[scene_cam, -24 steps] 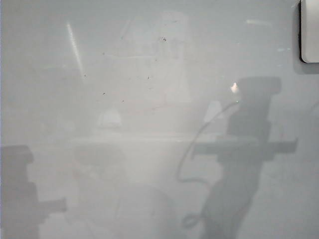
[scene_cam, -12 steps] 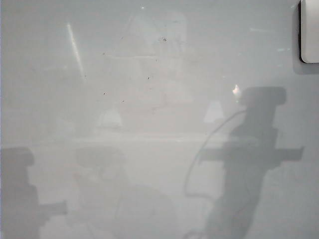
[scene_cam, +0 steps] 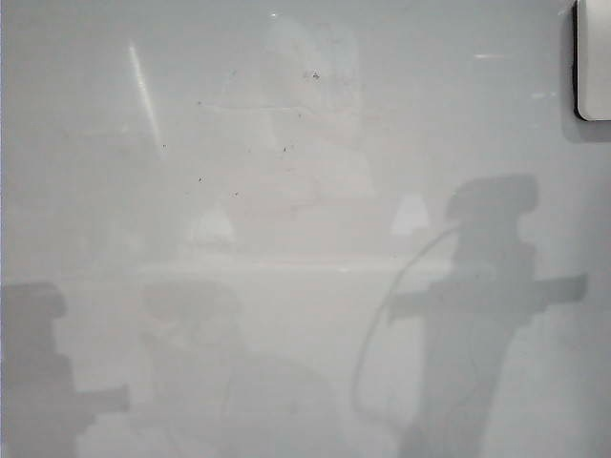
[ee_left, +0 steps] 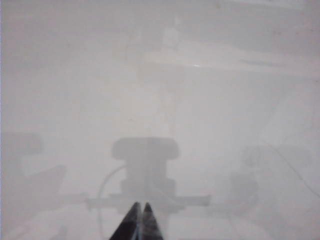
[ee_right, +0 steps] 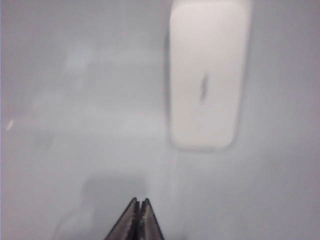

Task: Grab the whiteboard eraser that is attached to the surface of the whiteboard and use it to clean the writing on the whiteboard.

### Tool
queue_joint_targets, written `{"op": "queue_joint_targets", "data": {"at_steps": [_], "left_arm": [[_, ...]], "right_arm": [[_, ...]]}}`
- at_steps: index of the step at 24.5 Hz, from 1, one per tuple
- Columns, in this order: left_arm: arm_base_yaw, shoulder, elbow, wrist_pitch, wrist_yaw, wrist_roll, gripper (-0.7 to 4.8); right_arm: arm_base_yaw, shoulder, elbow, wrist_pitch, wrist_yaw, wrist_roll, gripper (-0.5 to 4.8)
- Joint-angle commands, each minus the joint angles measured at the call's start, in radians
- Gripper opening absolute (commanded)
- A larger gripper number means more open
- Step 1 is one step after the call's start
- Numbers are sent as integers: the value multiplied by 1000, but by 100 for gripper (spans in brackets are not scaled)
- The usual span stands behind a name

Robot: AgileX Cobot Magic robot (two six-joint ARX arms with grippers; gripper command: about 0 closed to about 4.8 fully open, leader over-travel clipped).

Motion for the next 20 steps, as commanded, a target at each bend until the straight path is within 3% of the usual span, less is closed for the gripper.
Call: {"op": "queue_joint_targets", "data": {"at_steps": [1,11,20], "left_arm": [[0,1,5,10,-2,2,-5],[0,1,5,10,-3,2,-5],[0,1,5,11,-3,2,-5]], "right_arm": [[-4,-119,-95,141,51,-28,22],[-60,-208,-301,157,68,18,22],[-108,-258,-306,26,68,39,22]]}}
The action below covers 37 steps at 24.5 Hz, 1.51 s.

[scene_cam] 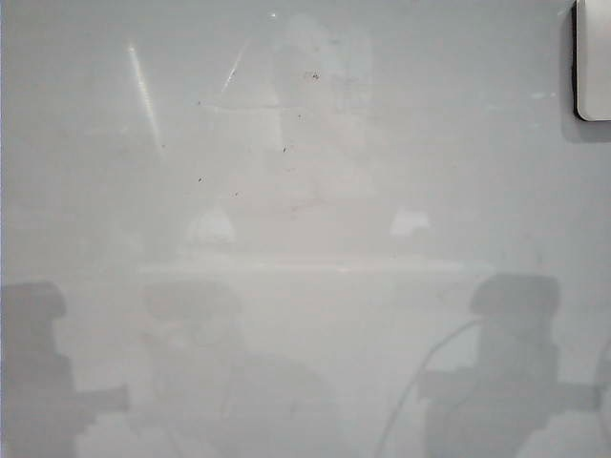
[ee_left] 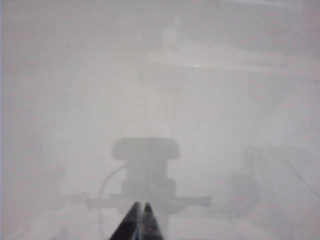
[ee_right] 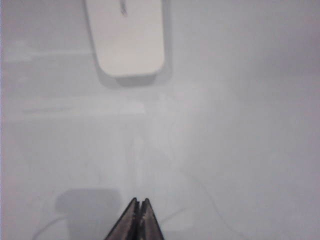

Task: Grab the whiteboard eraser that is attached to the surface of the whiteboard and use it to clean the writing on the whiteboard.

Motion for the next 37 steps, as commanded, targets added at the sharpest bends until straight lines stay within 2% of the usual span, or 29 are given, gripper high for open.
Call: {"op": "queue_joint_targets", "data": {"at_steps": [1,11,23,26,37], "left_arm": [[0,1,5,10,-2,2,-5],[0,1,5,10,-2,2,-5],[0,-15,5,3,-1,3,-5],[-3,-15,5,6,-23,42,-5],[0,-15,5,6,-22,42,-5]], "right_arm": [[5,-2,-4,-42,-1,5,22],[17,-2,-4,-130,-1,7,22],[17,-2,-4,-130,-1,7,22],[17,-2,-3,-131,0,7,22],[17,-2,-3,-131,0,7,22]]}}
